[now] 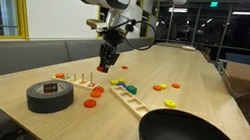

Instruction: Put the orange ring on the object

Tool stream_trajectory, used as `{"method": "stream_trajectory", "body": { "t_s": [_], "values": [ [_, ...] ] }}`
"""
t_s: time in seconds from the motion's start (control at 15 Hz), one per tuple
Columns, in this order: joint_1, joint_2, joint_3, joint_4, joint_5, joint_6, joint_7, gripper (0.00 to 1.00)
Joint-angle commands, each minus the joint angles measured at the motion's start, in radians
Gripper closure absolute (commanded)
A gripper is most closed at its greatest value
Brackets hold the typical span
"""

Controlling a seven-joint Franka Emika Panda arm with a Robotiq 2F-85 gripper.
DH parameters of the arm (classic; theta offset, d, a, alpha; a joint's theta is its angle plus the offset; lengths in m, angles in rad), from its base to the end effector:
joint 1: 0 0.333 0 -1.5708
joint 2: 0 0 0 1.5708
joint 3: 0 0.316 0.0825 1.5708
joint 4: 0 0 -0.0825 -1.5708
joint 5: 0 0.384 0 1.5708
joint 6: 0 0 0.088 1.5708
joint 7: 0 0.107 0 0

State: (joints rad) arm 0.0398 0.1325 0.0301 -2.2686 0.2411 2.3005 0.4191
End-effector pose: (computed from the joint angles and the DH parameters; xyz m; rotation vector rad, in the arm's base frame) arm 0.5191 0.0414 0.2927 -2.8884 0.7676 0.2095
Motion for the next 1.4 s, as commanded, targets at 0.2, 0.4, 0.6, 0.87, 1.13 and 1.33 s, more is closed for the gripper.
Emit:
{"method": "stream_trajectory", "body": {
  "t_s": [0.2, 0.4, 0.6, 0.87, 1.13, 1.33],
  "values": [
    [0.025, -0.063, 0.022, -0.061, 0.023, 0.003, -0.022, 0.76],
    [0.028, -0.089, 0.023, -0.089, 0.021, 0.002, -0.023, 0.76],
    [0.03, -0.12, 0.025, -0.115, 0.019, 0.0, -0.028, 0.76],
    [0.035, -0.156, 0.032, -0.146, 0.013, -0.003, -0.028, 0.76],
    [0.046, -0.167, 0.047, -0.167, -0.007, 0.001, -0.004, 0.76],
    [0.052, -0.163, 0.059, -0.174, -0.02, 0.007, 0.015, 0.76]
  ]
}}
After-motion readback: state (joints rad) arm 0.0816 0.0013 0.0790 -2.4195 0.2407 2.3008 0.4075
